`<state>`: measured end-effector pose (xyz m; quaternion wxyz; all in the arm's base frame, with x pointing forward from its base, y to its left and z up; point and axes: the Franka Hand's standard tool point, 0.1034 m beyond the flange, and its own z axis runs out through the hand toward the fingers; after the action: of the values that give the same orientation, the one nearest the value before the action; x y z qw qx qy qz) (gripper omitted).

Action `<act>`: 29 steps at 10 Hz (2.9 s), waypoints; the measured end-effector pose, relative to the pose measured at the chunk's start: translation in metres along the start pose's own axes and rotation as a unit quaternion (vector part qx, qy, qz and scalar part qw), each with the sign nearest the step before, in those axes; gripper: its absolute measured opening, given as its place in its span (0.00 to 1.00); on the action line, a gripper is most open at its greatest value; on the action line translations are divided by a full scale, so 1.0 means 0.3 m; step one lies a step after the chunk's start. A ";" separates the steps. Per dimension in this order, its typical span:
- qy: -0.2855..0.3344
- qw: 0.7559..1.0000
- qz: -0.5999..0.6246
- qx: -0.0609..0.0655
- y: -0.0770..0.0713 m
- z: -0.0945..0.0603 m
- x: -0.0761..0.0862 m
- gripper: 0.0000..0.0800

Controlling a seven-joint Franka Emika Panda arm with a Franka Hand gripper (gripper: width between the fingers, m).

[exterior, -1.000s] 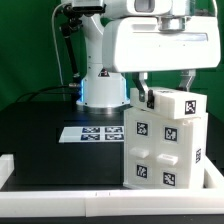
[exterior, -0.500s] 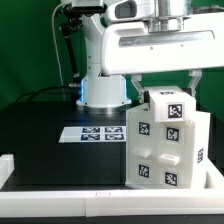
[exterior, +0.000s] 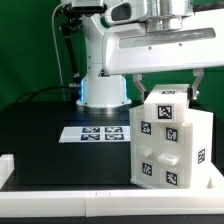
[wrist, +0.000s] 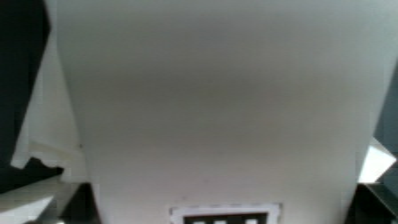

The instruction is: Assemble cabinet

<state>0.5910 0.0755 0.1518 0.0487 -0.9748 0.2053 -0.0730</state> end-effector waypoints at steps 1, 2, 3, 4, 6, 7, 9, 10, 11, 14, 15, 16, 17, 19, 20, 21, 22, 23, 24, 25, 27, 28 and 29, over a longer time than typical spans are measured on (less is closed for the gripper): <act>0.000 0.999 0.033 0.000 0.001 -0.001 0.001 0.70; 0.000 0.998 0.062 0.001 0.000 -0.001 -0.001 0.70; 0.004 0.995 0.097 0.004 -0.006 0.000 -0.012 0.70; 0.005 0.991 0.132 0.010 -0.011 0.001 -0.016 0.70; -0.002 0.977 0.214 0.021 -0.024 0.003 -0.024 0.70; -0.006 0.967 0.252 0.026 -0.033 0.003 -0.028 0.70; -0.014 0.937 0.347 0.036 -0.057 0.003 -0.039 0.70; -0.021 0.918 0.395 0.040 -0.066 0.004 -0.045 0.70; -0.025 0.904 0.425 0.042 -0.072 0.004 -0.048 0.70; -0.030 0.903 0.427 0.045 -0.076 -0.010 -0.049 0.94; -0.033 0.902 0.427 0.048 -0.079 -0.028 -0.047 0.94; -0.035 0.899 0.433 0.054 -0.085 -0.052 -0.041 0.99; -0.038 0.898 0.433 0.059 -0.092 -0.078 -0.035 1.00; -0.039 0.905 0.419 0.066 -0.100 -0.101 -0.022 1.00; -0.039 0.908 0.412 0.066 -0.100 -0.096 -0.027 1.00; -0.039 0.920 0.385 0.060 -0.101 -0.089 -0.030 1.00; -0.041 0.941 0.333 0.051 -0.108 -0.077 -0.028 1.00; -0.036 0.963 0.263 0.050 -0.115 -0.077 -0.024 1.00; -0.031 0.984 0.168 0.051 -0.119 -0.072 -0.021 1.00; -0.036 0.993 0.100 0.050 -0.123 -0.068 -0.023 1.00; -0.057 0.997 -0.007 0.053 -0.108 -0.068 -0.011 1.00; -0.052 0.997 -0.032 0.053 -0.108 -0.066 -0.007 1.00; -0.050 0.995 -0.067 0.054 -0.107 -0.065 -0.007 1.00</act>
Offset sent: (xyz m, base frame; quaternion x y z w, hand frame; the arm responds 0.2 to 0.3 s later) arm -0.0093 -0.0011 -0.0070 0.0062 0.0181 0.2258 0.9740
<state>0.5985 0.1044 0.1747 0.1065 -0.9847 0.1324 -0.0383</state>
